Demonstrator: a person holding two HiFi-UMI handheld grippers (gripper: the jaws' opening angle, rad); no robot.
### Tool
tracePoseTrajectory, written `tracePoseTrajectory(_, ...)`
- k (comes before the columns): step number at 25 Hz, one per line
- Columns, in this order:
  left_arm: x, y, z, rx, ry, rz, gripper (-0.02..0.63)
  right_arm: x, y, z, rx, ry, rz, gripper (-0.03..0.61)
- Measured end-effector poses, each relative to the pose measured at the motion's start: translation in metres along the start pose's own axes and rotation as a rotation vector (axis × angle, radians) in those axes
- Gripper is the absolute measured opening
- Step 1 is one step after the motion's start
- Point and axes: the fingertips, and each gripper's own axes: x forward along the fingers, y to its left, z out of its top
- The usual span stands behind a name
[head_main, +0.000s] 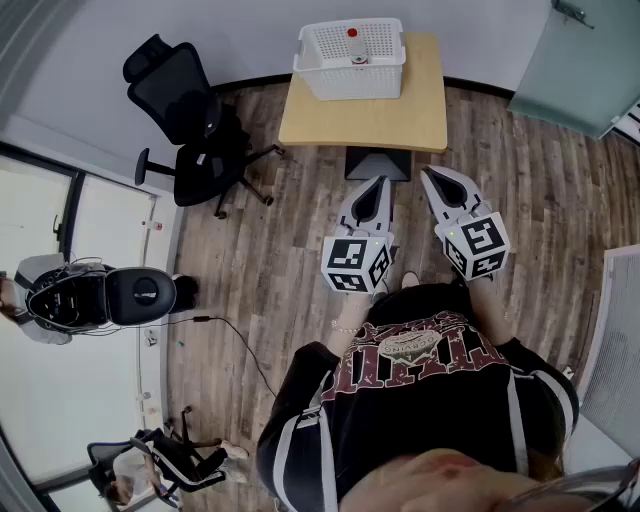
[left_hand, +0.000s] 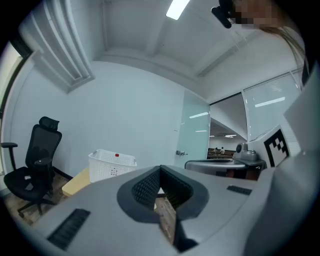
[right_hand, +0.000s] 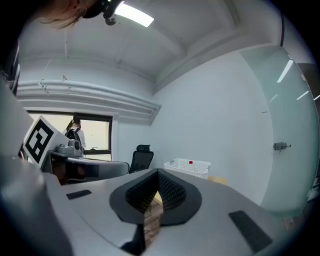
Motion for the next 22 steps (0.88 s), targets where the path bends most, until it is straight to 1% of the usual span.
tracePoseTrajectory(11,0.009,-0.008,-0.004,-0.003,-0.008,0.027,0.048,-0.003,-0.016,0.001,0.026,-0.026,0.046,0.017)
tracePoseTrajectory(18,0.010,0.005,-0.005,-0.015,-0.004,0.051,0.048,0.007,-0.014,-0.002,0.029,-0.018,0.065,0.017)
tracePoseTrajectory(22,0.018,0.012,-0.005,-0.016,0.001,0.042,0.048,0.017,-0.019,-0.001,0.046,-0.025,0.065,0.017)
